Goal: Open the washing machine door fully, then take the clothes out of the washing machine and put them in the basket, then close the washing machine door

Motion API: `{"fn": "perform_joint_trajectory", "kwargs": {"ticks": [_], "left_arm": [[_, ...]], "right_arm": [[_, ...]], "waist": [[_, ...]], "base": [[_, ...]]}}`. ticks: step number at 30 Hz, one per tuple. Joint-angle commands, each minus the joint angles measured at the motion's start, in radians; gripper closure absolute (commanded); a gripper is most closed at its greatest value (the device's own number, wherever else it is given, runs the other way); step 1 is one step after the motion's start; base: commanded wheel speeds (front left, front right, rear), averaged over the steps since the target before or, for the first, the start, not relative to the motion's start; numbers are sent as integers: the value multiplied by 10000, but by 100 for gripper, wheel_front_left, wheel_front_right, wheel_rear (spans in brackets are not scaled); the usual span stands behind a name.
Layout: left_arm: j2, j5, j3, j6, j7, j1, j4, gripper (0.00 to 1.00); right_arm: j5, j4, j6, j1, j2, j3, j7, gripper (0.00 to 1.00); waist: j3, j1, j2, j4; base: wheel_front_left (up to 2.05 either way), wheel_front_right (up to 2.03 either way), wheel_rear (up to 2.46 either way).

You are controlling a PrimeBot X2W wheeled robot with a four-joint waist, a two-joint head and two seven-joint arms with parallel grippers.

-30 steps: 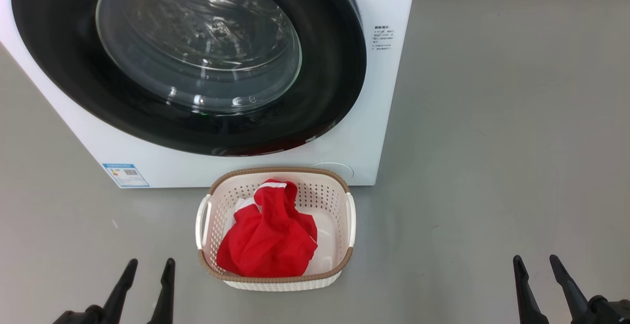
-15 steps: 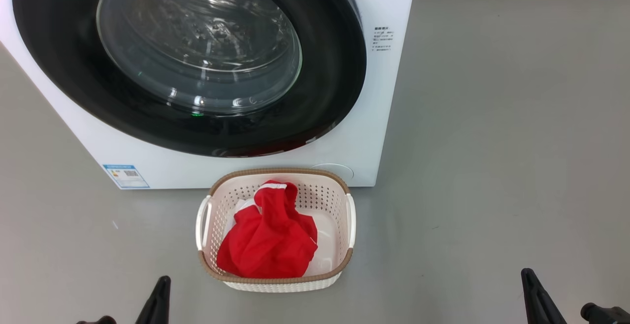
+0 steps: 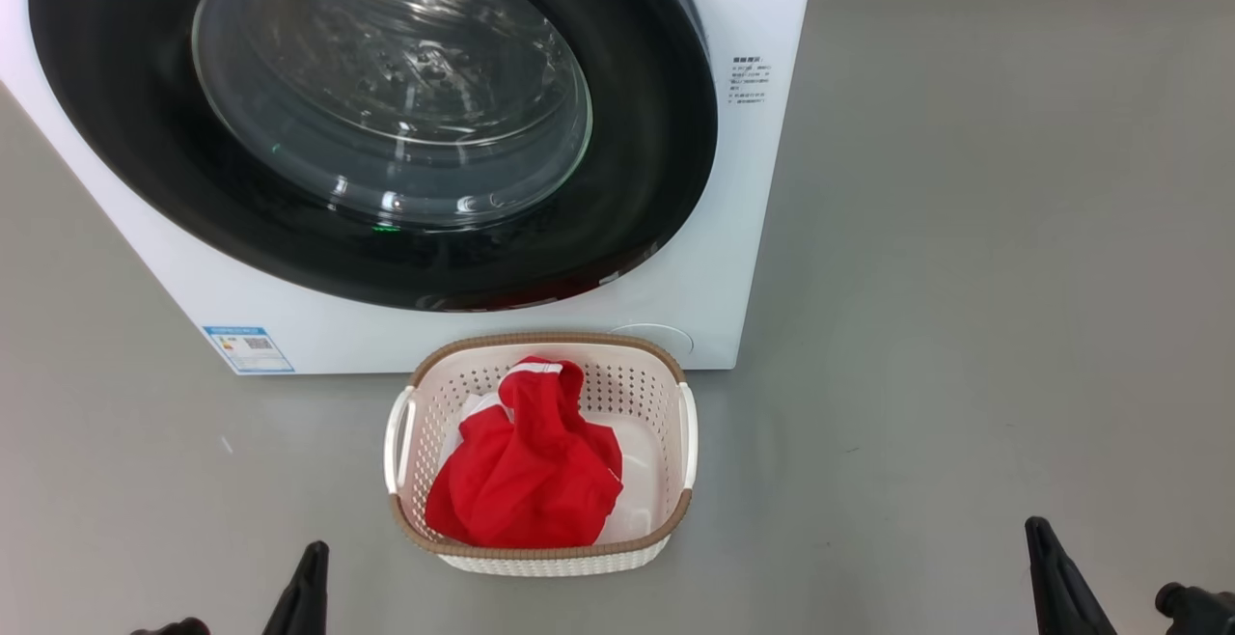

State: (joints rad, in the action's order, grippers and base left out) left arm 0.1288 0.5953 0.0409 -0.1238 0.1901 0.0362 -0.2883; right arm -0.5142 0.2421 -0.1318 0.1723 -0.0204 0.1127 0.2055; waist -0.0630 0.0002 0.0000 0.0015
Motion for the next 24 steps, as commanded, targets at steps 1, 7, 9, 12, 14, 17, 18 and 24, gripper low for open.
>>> {"fn": "perform_joint_trajectory", "kwargs": {"ticks": [1, 7, 9, 12, 14, 17, 18, 24], "left_arm": [[90, 279, -190, -13, -51, -319, 231, 100], [46, 868, -261, -16, -220, -385, 243, 100], [24, 1158, -296, -18, -303, -417, 249, 100], [1, 1454, -332, -19, -388, -450, 255, 100], [-15, 1649, -356, -20, -445, -472, 259, 100], [-38, 1941, -393, -22, -529, -504, 265, 100], [-46, 2038, -405, -23, -558, -515, 267, 100], [-93, 2622, -479, -26, -728, -580, 280, 100]], "right_arm": [[-379, -203, 2, -395, -178, -54, -37, 100], [-1032, -191, 3, -535, -210, -86, -194, 100], [-1353, -185, 3, -604, -226, -100, -272, 100], [-1679, -179, 3, -674, -240, -114, -354, 100], [-1894, -175, 3, -720, -250, -122, -407, 100], [-2216, -169, 4, -790, -263, -134, -489, 100], [-2323, -167, 4, -813, -267, -138, -516, 100], [-2963, -155, 4, -952, -292, -158, -681, 100]], "waist": [[9, -2, 0, 0], [44, -2, 0, -1], [61, -2, 0, -1], [78, -2, 0, -2], [90, -2, 0, -2], [107, -2, 0, -3], [113, -2, 0, -3], [148, -2, 0, -4]], "base": [[0, 0, 0], [0, 0, 0], [0, 0, 0], [0, 0, 0], [0, 0, 0], [0, 0, 0], [0, 0, 0], [0, 0, 0]]}}
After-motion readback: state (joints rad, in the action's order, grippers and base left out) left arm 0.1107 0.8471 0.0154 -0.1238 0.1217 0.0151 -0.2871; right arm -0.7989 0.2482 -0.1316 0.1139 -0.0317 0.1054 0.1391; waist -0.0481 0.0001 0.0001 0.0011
